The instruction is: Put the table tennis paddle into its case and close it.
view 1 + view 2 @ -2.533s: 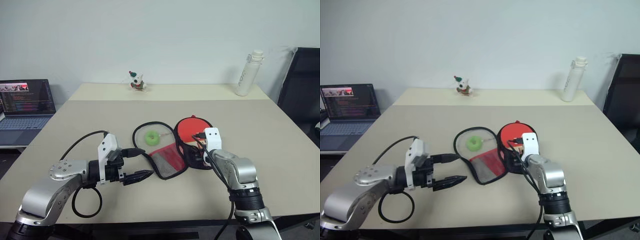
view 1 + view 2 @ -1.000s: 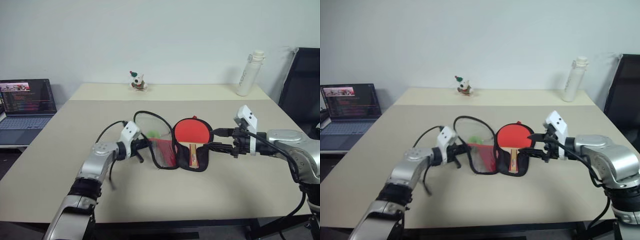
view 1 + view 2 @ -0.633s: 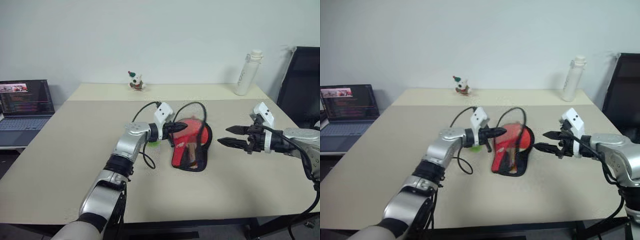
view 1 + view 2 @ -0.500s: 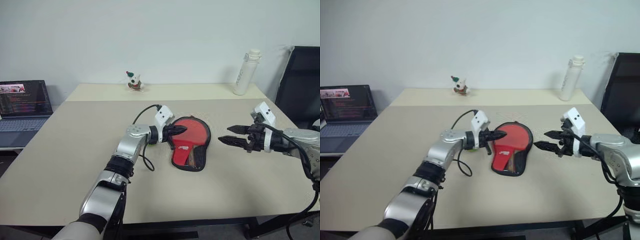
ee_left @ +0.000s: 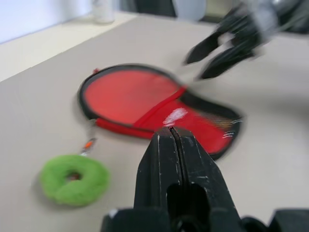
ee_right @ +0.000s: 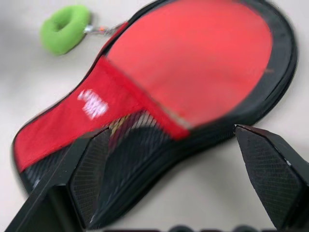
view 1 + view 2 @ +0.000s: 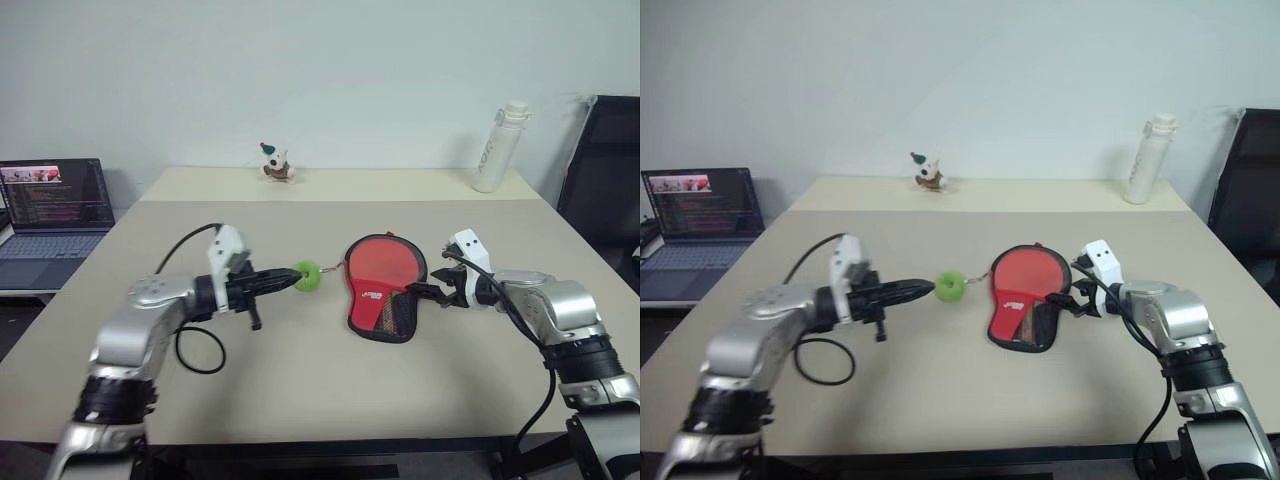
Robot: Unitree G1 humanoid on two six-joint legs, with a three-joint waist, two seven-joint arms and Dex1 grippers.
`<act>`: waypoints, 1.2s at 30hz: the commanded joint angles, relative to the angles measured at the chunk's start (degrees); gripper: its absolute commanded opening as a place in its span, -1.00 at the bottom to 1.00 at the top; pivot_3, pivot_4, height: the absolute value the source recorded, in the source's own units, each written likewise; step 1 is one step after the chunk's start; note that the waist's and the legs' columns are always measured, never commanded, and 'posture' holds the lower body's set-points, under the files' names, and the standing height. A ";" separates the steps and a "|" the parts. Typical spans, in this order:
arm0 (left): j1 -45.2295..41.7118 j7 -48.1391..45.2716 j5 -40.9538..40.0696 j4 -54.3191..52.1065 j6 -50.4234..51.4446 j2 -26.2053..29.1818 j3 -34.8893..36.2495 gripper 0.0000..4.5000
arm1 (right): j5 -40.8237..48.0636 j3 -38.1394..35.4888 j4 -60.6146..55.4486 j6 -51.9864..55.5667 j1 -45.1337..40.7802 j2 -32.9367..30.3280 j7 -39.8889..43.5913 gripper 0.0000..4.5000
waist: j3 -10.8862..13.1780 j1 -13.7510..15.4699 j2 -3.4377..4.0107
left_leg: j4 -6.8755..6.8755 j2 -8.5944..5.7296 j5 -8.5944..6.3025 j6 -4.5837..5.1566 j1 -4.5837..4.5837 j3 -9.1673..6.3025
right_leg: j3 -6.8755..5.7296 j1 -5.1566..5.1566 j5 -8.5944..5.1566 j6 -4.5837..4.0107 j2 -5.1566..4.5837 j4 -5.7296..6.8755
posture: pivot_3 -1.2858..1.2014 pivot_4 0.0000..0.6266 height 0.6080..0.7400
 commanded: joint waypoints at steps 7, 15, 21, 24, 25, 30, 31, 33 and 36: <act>8.42 6.35 -8.01 -11.89 6.68 2.92 8.51 -1.00 | -4.44 1.09 11.16 -5.05 -3.33 4.63 1.71 0.99 | 0.00 -0.16 0.00 | 0.02 -0.02 0.00 0.01 0.02 -0.04 | 0.03 0.00 0.00 0.00 0.01 0.11 | 0.03 -0.52 1.00; 10.80 9.26 -9.43 -14.03 7.33 3.86 8.99 -1.00 | -6.67 3.00 15.23 -5.19 -4.21 8.53 3.31 0.99 | -0.03 -0.64 -0.05 | 0.04 -0.01 -0.01 0.01 0.12 -0.04 | 0.08 0.00 0.00 0.00 0.03 0.31 | 0.03 -0.52 1.00; 10.93 9.98 -9.46 -14.11 7.17 4.37 8.88 -1.00 | -7.72 4.08 15.50 -4.04 -3.80 10.57 5.27 0.91 | -0.08 -1.25 -0.12 | 0.04 -0.01 0.00 0.01 0.25 -0.03 | 0.13 0.01 0.00 -0.01 0.05 0.48 | 0.03 -0.52 1.00; 11.67 10.28 -9.46 -14.70 7.17 4.70 8.81 -1.00 | -8.05 4.40 15.85 -3.18 -3.73 12.09 5.56 0.58 | -0.11 -1.67 -0.17 | 0.03 0.01 0.00 0.00 0.28 -0.01 | 0.18 0.02 0.00 -0.01 0.07 0.49 | 0.03 -0.52 1.00; 11.91 10.36 -9.53 -14.85 7.14 4.81 8.78 -1.00 | -8.07 4.38 16.05 -2.99 -3.77 12.48 5.65 0.45 | -0.11 -1.72 -0.17 | 0.02 0.01 0.00 0.00 0.30 0.00 | 0.20 0.02 0.00 -0.01 0.07 0.50 | 0.03 -0.52 1.00; 13.30 10.40 -9.69 -15.35 7.23 5.55 9.00 -1.00 | -8.91 3.76 18.59 -3.11 -4.19 13.85 4.99 -0.27 | -0.13 -1.86 -0.21 | -0.01 0.02 -0.01 0.00 0.46 0.02 | 0.23 0.14 -0.01 -0.01 0.10 0.52 | 0.03 -0.52 1.00; 13.55 10.36 -9.66 -15.37 7.15 5.70 9.02 -1.00 | -9.02 3.59 19.17 -3.10 -4.25 14.01 5.01 -0.39 | -0.14 -1.91 -0.22 | -0.02 0.03 -0.01 -0.01 0.52 0.02 | 0.22 0.20 -0.01 -0.01 0.10 0.51 | 0.03 -0.52 1.00; 14.02 10.32 -9.68 -15.38 7.01 5.93 9.10 -1.00 | -9.03 3.23 20.10 -3.01 -4.37 14.46 5.02 -0.68 | -0.14 -1.95 -0.22 | -0.09 0.02 -0.02 0.01 0.89 0.05 | 0.26 0.52 -0.02 -0.02 0.10 0.46 | 0.03 -0.52 1.00; 15.10 10.04 -9.73 -15.53 6.80 6.23 9.25 -1.00 | -7.96 1.63 21.31 -1.92 -5.01 16.18 4.42 -0.99 | -0.17 -2.01 -0.26 | -0.10 0.03 -0.12 0.16 1.05 0.03 | 0.23 0.69 -0.03 -0.04 0.10 0.45 | 0.03 -0.52 1.00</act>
